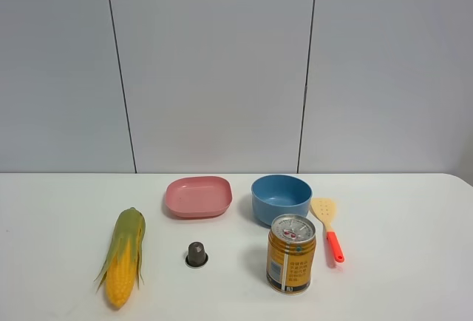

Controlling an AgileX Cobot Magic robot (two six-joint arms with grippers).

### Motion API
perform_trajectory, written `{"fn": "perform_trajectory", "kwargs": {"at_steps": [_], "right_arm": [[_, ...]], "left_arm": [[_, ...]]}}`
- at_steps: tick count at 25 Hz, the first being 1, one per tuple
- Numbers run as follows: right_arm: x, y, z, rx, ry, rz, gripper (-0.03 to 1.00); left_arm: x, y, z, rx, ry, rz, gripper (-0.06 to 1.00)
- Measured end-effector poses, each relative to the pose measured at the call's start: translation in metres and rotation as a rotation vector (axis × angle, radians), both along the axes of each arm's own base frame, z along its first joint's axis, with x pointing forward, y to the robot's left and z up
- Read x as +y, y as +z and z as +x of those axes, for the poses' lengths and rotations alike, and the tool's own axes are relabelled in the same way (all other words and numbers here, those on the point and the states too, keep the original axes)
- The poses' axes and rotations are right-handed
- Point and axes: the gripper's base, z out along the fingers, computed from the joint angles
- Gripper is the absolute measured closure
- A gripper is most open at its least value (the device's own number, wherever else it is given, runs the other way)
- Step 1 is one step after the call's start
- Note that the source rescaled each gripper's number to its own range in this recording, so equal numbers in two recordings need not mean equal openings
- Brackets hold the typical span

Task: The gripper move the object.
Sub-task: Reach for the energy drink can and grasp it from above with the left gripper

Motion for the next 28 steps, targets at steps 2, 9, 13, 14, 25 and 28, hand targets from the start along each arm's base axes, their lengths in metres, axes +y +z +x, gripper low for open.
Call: {"fn": "perform_trajectory", "kwargs": {"at_steps": [2,9,13,14,25,28], "right_arm": [[0.0,0.0,0.0,0.0,0.0,0.0,-0.03],[0.0,0.0,0.0,0.0,0.0,0.0,-0.03],[0.0,0.0,0.0,0.0,0.0,0.0,-0.03],[0.0,0.0,0.0,0.0,0.0,0.0,-0.03],[0.0,0.0,0.0,0.0,0.0,0.0,-0.03],[0.0,0.0,0.0,0.0,0.0,0.0,-0.03]], "left_arm": [[0.0,0.0,0.0,0.0,-0.001,-0.001,-0.06],[-0.005,0.023,0.007,-0.009,-0.015,-0.099,-0.06],[-0.009,0.052,0.032,0.064,-0.044,-0.151,-0.06],[-0.009,0.058,0.04,0.086,-0.05,-0.157,-0.06],[-0.021,0.103,0.157,0.38,-0.165,-0.205,-0.06],[-0.041,0.104,0.184,0.446,-0.268,-0.18,-0.06]]}}
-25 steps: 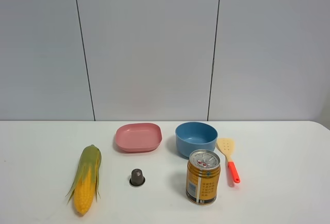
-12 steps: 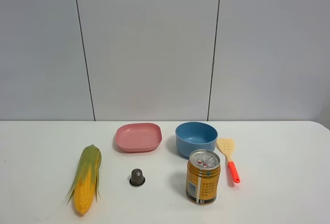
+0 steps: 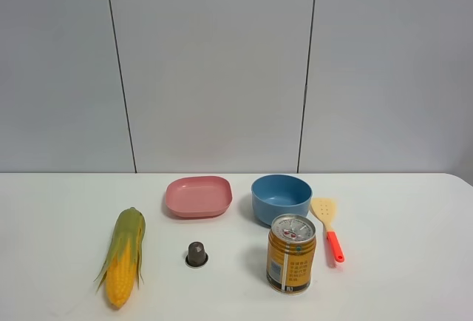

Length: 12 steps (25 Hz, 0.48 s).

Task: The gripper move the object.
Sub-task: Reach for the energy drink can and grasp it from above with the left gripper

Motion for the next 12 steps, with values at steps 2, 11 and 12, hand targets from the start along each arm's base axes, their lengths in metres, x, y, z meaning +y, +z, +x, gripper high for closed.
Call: {"fn": "perform_trajectory", "kwargs": {"at_steps": [2,11,12], "right_arm": [[0.0,0.0,0.0,0.0,0.0,0.0,-0.03],[0.0,0.0,0.0,0.0,0.0,0.0,-0.03],[0.0,0.0,0.0,0.0,0.0,0.0,-0.03]], "left_arm": [[-0.021,0.001,0.017,0.024,-0.095,0.016,-0.06],[-0.149,-0.014,0.073,0.086,-0.469,0.115,-0.06],[-0.164,-0.017,0.078,0.085,-0.5,0.127,-0.06]]}}
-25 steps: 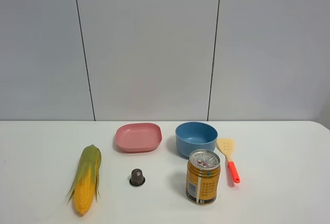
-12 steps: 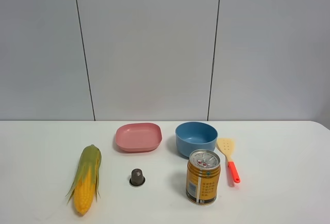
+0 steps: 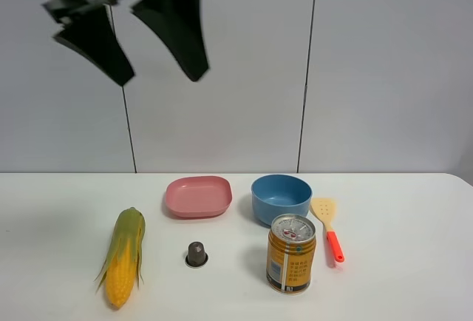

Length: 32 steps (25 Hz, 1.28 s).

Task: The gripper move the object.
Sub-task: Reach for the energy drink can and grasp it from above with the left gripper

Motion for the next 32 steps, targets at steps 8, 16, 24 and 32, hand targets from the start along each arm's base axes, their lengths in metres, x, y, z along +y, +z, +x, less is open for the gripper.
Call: {"fn": "perform_trajectory", "kwargs": {"at_steps": [8,16,24,32], "right_arm": [[0.0,0.0,0.0,0.0,0.0,0.0,-0.03],[0.0,0.0,0.0,0.0,0.0,0.0,-0.03],[0.0,0.0,0.0,0.0,0.0,0.0,-0.03],[0.0,0.0,0.0,0.0,0.0,0.0,-0.03]], "left_arm": [[-0.084,-0.041,0.026,-0.09,-0.158,0.168,-0.06],[-0.134,-0.103,0.026,-0.082,-0.251,0.216,-0.06],[-0.151,-0.151,0.036,-0.064,-0.266,0.241,-0.06],[-0.16,-0.179,0.044,-0.072,-0.27,0.231,-0.06]]}}
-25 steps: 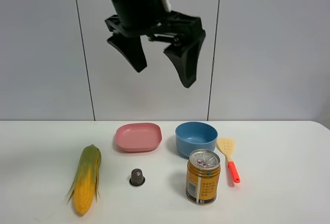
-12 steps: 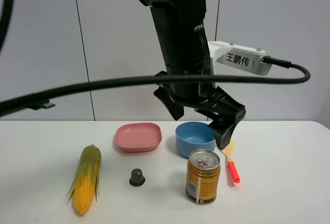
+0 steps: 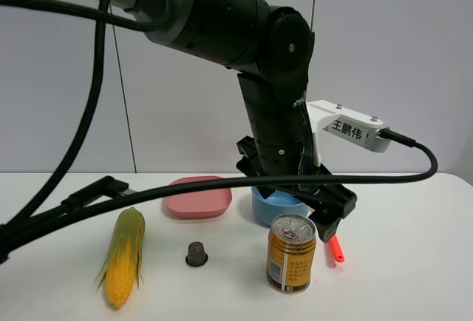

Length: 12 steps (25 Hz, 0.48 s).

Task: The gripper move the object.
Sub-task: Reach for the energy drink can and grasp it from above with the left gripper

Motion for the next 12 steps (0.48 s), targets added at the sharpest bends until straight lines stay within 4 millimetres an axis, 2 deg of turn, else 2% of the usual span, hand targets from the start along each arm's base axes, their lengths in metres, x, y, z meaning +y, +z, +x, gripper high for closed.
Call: {"fn": "perform_trajectory", "kwargs": {"at_steps": [12], "right_arm": [[0.0,0.0,0.0,0.0,0.0,0.0,-0.03]], "left_arm": [[-0.005,-0.035,0.001,0.063,0.012,0.029,-0.06]]}}
